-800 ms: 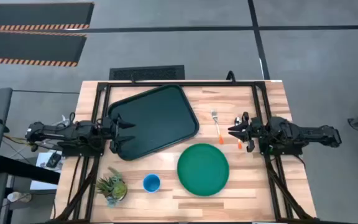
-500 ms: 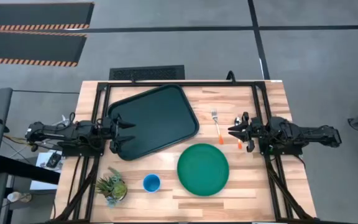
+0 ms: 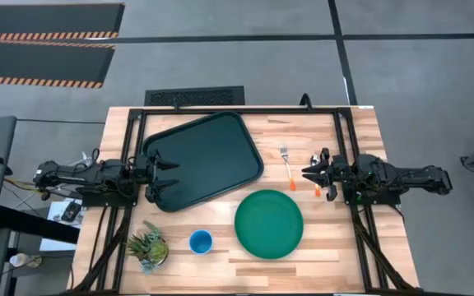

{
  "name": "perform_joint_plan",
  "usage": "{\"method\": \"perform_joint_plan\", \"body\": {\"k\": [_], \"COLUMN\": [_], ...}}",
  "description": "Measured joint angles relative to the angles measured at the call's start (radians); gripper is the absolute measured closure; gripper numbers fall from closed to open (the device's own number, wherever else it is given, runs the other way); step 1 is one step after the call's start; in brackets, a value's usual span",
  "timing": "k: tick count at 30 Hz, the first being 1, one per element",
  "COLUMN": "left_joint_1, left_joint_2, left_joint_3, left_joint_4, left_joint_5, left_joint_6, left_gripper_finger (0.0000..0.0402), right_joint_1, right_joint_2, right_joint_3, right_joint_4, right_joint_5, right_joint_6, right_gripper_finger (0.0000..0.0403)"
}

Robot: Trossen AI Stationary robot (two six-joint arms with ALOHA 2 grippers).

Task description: Pick and place plate/cup/fork/spoon on tray

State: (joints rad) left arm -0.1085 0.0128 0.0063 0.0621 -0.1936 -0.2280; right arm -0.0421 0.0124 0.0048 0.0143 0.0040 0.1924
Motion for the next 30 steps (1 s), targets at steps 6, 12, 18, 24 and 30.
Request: {"method": "perform_joint_plan", "body": {"k": [6, 12, 18, 24, 30], "left_joint_1": [0.000, 0.000, 0.000, 0.000, 0.000], "left_joint_2": [0.000, 0.000, 0.000, 0.000, 0.000], "left_joint_3": [0.000, 0.000, 0.000, 0.000, 0.000], "left_joint_4": [0.000, 0.000, 0.000, 0.000, 0.009], "left_joint_5": [0.000, 0.000, 0.000, -0.002, -0.028], "left_joint_6": [0.000, 0.000, 0.000, 0.000, -0.020], "left_gripper_finger": [0.0117, 0.0117, 0.0117, 0.0117, 0.0117], "right_joint_1": [0.000, 0.000, 0.000, 0.000, 0.000], "right_joint_2": [0.000, 0.000, 0.000, 0.000, 0.000], "right_joint_3": [0.000, 0.000, 0.000, 0.000, 0.000], "right_joint_4": [0.000, 0.000, 0.000, 0.000, 0.012], "right_joint_5": [0.000, 0.000, 0.000, 0.000, 0.003], "right_joint_6": [0.000, 0.000, 0.000, 0.000, -0.032], "right_gripper_finger": [0.0294, 0.0294, 0.0294, 0.0294, 0.0294]}}
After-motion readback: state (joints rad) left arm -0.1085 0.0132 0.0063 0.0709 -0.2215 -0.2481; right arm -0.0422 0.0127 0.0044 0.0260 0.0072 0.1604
